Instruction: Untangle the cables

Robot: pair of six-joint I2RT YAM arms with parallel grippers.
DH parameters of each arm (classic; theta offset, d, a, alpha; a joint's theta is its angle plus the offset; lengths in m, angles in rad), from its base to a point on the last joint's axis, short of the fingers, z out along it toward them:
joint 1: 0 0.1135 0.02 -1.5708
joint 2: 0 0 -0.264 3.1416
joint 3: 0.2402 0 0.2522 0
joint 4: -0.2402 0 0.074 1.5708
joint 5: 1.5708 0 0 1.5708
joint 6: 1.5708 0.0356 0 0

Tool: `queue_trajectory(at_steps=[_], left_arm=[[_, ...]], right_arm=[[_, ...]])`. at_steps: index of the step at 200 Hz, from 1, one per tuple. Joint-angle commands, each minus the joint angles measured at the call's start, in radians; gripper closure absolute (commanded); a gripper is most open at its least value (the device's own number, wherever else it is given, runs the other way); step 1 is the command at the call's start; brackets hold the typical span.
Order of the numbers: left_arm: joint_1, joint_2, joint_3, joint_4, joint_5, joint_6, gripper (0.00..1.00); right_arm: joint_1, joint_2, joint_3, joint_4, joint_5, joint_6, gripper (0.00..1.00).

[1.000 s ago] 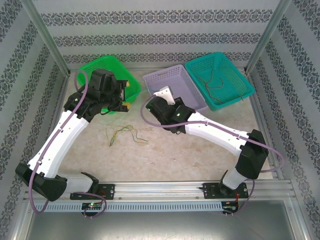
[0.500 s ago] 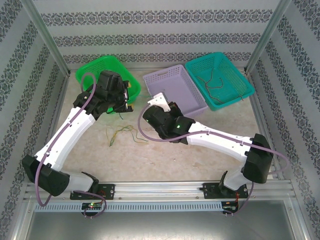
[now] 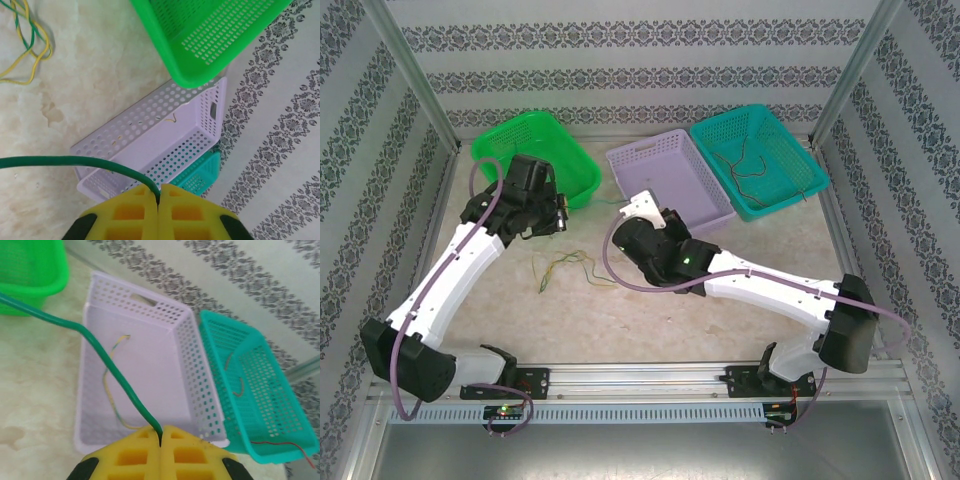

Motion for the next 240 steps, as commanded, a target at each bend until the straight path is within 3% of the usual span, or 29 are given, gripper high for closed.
queue_trajectory(at_steps=[1,29,70,92,116,181,199,240], left_arm=[[0.076,0.016,0.016,-0.034,0.016,0.138,1.00],[0.148,0.091,0.094,-0.013,0.078,0.330,1.00],[0.186,0.279,0.390,-0.113,0.132,0.710,1.00],[0.183,0.413,0.613,-0.265,0.153,0.910,1.00],[0.183,0.455,0.685,-0.334,0.156,0.971,1.00],[0.173,0.364,0.412,-0.189,0.255,0.832,0.91],[0.171,0.345,0.376,-0.180,0.262,0.814,0.74],[0.162,0.320,0.319,-0.167,0.288,0.752,0.52]], right_arm=[[0.002,-0.078,-0.026,-0.034,-0.188,-0.008,1.00],[-0.020,-0.111,-0.038,-0.079,-0.561,-0.027,1.00],[-0.067,-0.096,-0.011,-0.168,-0.918,0.016,1.00],[-0.112,-0.060,0.001,-0.192,-1.044,0.054,1.00],[-0.126,-0.032,0.018,-0.204,-0.987,0.083,1.00],[-0.135,-0.002,0.060,-0.168,-0.887,0.146,1.00],[-0.136,0.011,0.067,-0.167,-0.887,0.144,1.00],[-0.141,0.034,0.087,-0.171,-0.862,0.146,1.00]])
